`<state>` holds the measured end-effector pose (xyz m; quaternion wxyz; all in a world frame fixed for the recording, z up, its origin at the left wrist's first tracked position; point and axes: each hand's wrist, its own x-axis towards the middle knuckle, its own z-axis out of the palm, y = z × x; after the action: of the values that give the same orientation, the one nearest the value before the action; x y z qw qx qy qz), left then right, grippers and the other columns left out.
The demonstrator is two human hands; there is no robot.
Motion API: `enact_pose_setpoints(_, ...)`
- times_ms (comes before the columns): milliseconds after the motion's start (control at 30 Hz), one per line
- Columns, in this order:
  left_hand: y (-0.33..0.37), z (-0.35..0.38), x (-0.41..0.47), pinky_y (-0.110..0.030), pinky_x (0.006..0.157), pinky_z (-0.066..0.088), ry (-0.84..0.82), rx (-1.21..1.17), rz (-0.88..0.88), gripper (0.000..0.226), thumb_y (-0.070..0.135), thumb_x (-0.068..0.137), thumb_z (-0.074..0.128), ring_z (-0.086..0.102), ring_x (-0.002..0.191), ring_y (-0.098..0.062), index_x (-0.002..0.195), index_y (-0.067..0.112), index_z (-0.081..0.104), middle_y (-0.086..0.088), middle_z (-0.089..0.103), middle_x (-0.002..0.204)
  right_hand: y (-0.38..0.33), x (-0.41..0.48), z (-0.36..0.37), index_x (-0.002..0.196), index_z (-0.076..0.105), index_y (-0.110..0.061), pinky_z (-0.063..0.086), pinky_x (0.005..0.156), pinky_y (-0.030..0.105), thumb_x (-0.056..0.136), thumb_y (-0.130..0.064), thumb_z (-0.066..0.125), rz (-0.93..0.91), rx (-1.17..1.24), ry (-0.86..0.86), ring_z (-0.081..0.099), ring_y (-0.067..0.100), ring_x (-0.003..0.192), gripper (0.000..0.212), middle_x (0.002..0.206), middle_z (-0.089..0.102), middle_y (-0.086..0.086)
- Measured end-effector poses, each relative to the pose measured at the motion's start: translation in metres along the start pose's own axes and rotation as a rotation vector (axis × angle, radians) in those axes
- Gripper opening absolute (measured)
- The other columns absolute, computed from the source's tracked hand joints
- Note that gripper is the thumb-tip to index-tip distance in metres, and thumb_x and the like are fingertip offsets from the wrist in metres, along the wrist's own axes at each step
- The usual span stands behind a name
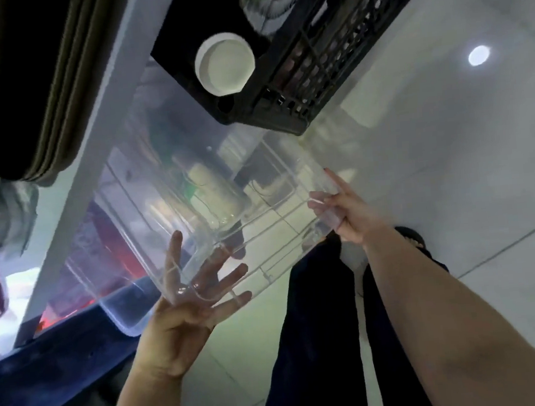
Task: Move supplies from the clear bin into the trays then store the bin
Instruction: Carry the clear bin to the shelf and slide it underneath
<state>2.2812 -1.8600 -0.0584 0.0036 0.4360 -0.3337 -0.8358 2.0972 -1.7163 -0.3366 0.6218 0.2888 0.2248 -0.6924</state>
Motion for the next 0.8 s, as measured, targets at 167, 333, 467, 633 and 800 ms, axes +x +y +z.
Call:
enact_pose_setpoints(167,0.004,-0.021,-0.025,-0.074,0.102,0.004,-0.084,-0.424,0.006,0.108,-0.025,0.064,-0.001,0.022,0.13,-0.062,0.151,0.038,0.016,-0.031,0.013,0.153,0.005,-0.048,0.03,0.116,0.059,-0.038,0.057,0.068,0.031,0.073,0.007,0.066,0.015,-0.195,0.058,0.07,0.027,0.083,0.063,0.111,0.065,0.018)
enact_pose_setpoints(333,0.006,-0.029,-0.056,-0.06,0.091,0.048,0.245,-0.093,0.125,0.088,-0.015,0.069,0.038,0.055,0.117,-0.045,0.14,0.037,0.036,-0.018,0.048,0.141,0.013,-0.087,0.051,0.134,0.048,-0.028,0.057,0.064,0.032,0.085,0.006,0.06,0.077,-0.31,0.187,0.067,0.025,0.087,0.062,0.117,0.057,0.013)
enact_pose_setpoints(467,-0.001,-0.03,-0.066,-0.06,0.092,0.048,0.281,-0.049,0.126,0.093,-0.013,0.068,0.045,0.056,0.116,-0.044,0.141,0.045,0.036,-0.017,0.05,0.14,0.022,-0.112,0.069,0.136,0.042,-0.026,0.054,0.066,0.031,0.092,0.004,0.051,0.088,-0.556,0.361,0.062,0.022,0.081,0.055,0.101,0.057,0.007)
enact_pose_setpoints(633,-0.022,-0.046,-0.089,-0.064,0.094,0.044,0.18,-0.099,0.128,0.095,-0.022,0.078,0.027,0.046,0.125,-0.05,0.145,0.045,0.028,-0.023,0.044,0.144,0.027,-0.146,0.08,0.123,0.058,-0.033,0.053,0.056,0.027,0.087,0.013,0.05,0.068,-0.528,0.41,0.065,0.017,0.073,0.059,0.101,0.061,0.007)
enact_pose_setpoints(800,-0.045,-0.067,-0.112,-0.062,0.095,0.045,0.091,-0.175,0.134,0.096,-0.019,0.077,0.04,0.042,0.128,-0.051,0.147,0.045,0.025,-0.021,0.045,0.144,0.053,-0.178,0.08,0.131,0.053,-0.027,0.052,0.066,0.034,0.091,0.011,0.048,-0.026,-0.556,0.396,0.057,0.024,0.079,0.055,0.087,0.057,0.01)
